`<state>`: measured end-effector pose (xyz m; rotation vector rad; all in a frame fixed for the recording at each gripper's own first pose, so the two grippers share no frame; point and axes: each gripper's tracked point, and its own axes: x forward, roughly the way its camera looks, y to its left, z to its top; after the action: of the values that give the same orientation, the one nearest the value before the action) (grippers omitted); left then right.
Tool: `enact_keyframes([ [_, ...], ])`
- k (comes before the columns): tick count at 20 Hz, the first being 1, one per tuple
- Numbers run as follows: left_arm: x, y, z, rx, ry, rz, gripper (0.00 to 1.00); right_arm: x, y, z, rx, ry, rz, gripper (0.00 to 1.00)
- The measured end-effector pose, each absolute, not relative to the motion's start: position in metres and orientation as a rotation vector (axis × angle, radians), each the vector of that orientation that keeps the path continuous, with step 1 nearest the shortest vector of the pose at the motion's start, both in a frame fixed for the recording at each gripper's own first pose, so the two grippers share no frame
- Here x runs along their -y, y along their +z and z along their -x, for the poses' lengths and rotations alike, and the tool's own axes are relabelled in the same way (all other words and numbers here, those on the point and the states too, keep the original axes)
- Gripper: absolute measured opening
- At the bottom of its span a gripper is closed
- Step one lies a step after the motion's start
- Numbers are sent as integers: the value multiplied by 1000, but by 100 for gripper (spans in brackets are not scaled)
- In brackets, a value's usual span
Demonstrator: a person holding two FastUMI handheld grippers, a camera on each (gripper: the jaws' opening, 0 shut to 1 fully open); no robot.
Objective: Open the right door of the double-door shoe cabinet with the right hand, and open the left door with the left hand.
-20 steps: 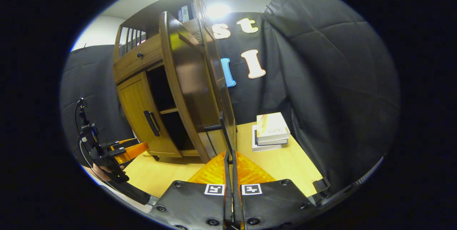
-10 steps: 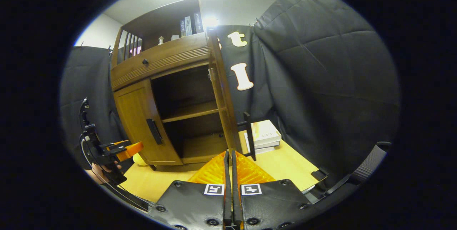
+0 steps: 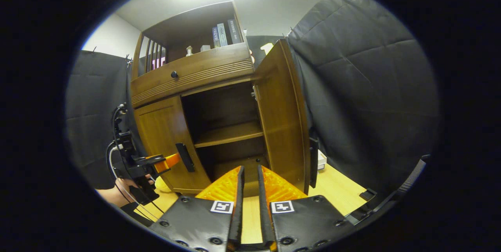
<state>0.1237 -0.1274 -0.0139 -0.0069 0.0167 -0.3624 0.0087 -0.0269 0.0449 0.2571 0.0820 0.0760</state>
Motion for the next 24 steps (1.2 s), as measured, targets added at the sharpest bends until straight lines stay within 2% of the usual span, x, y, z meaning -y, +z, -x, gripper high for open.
enact_keyframes([
  [4, 133, -17, -143, -34, -336, 8, 97, 20, 47, -23, -98, 95, -235, 100],
  [5, 134, -17, -147, -34, -322, 4, 97, 21, 46, -25, -94, 95, -223, 92],
  [6, 135, -18, -153, -32, -312, 2, 97, 21, 48, -28, -91, 92, -219, 98],
  [10, 146, -24, -162, -33, -279, -4, 97, 25, 49, -42, -85, 81, -245, 98],
  [14, 153, -31, -176, -43, -230, -9, 64, 38, 49, -51, -90, 61, -282, 98],
  [17, 146, -38, -179, -58, -143, -32, 47, 42, 41, -56, -111, 56, -287, 98],
  [20, 145, -39, -178, -46, -145, -37, 30, 43, 35, -57, -123, 52, -276, 98],
  [21, 145, -41, -176, -50, -149, -21, 24, 43, 34, -56, -123, 53, -269, 92],
  [23, 149, -38, -178, -41, -163, -16, 14, 40, 31, -54, -126, 61, -249, 92],
  [24, 147, -43, -178, -40, -168, -10, 10, 39, 29, -52, -127, 66, -239, 98],
])
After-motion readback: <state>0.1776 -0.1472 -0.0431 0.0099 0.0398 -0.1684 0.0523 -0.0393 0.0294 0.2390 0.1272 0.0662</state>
